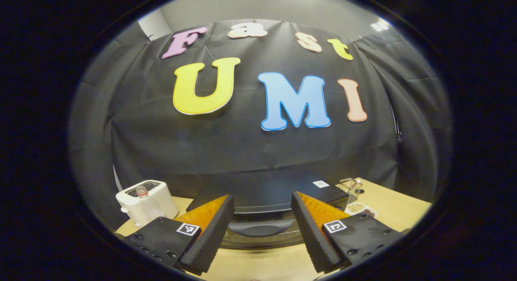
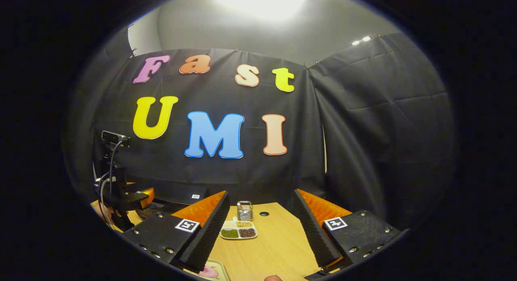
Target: Open the electric oven with the left hand, put the food in, and close the electric oven.
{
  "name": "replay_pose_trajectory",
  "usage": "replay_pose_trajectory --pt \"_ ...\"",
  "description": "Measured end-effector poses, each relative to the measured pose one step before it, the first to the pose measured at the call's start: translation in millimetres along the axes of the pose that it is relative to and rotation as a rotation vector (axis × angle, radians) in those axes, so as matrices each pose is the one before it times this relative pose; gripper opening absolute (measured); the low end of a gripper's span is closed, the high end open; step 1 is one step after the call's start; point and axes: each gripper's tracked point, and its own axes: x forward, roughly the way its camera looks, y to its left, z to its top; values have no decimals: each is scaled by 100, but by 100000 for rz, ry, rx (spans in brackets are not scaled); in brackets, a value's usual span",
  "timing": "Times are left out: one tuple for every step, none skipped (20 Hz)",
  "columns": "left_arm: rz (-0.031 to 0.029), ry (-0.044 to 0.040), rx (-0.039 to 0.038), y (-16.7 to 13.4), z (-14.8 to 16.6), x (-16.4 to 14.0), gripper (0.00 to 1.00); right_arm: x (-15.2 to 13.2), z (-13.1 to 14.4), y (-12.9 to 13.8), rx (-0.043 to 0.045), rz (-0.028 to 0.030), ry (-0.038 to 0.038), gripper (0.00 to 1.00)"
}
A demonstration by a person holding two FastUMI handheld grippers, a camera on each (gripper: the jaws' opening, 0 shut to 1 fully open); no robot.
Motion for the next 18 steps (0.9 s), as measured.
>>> replay_pose_trajectory --pt "-254 1189 -247 -56 -690 643 100 -36 143 188 -399 -241 67 96" --pt "-40 1379 -435 2 -789 641 100 30 -219 -13 -794 -551 313 96" --pt "-82 1417 -503 8 -669 504 100 -89 -2 -109 -928 -894 232 96" --pt "41 1328 -355 -40 -738 530 96 -9 -175 -225 -691 -833 350 96" --pt "264 1257 -217 60 -589 434 100 -94 30 -112 -234 -710 404 96" --pt "186 1092 -97 37 -593 498 100 -91 2 -160 57 -839 212 97" --pt "137 1119 37 26 -450 304 100 -62 111 -174 111 -778 14 96" --pt "337 914 202 42 -540 289 96 -56 -115 -254 51 -683 158 96" --pt "243 -439 549 -10 2 -50 96 4 -142 -177 -10 -539 521 96" --pt "150 -1294 796 -16 198 210 100 -166 -202 -234 5 -433 614 96" --pt "298 716 665 28 -201 -151 100 63 -39 -210 262 -378 436 96" --pt "54 -1294 531 -73 152 -82 98 -85 96 -174 452 -426 44 96" --pt "-40 767 514 -72 -189 -199 96 -106 113 -195 423 -406 -158 96" --pt "-24 -748 -140 -5 43 -332 94 -159 -7 -177 286 -321 -238 96" --pt "59 712 -300 -91 -201 -240 92 -232 20 -225 160 -217 -289 96" --pt "86 -103 -524 21 -142 -431 96 -100 42 -84 31 37 -93 96" --pt "109 583 -456 -50 -133 -388 91 -192 -173 -159 -34 122 131 96" --pt "35 167 -143 -67 -315 -450 100 -103 -30 -46 76 160 87 96"
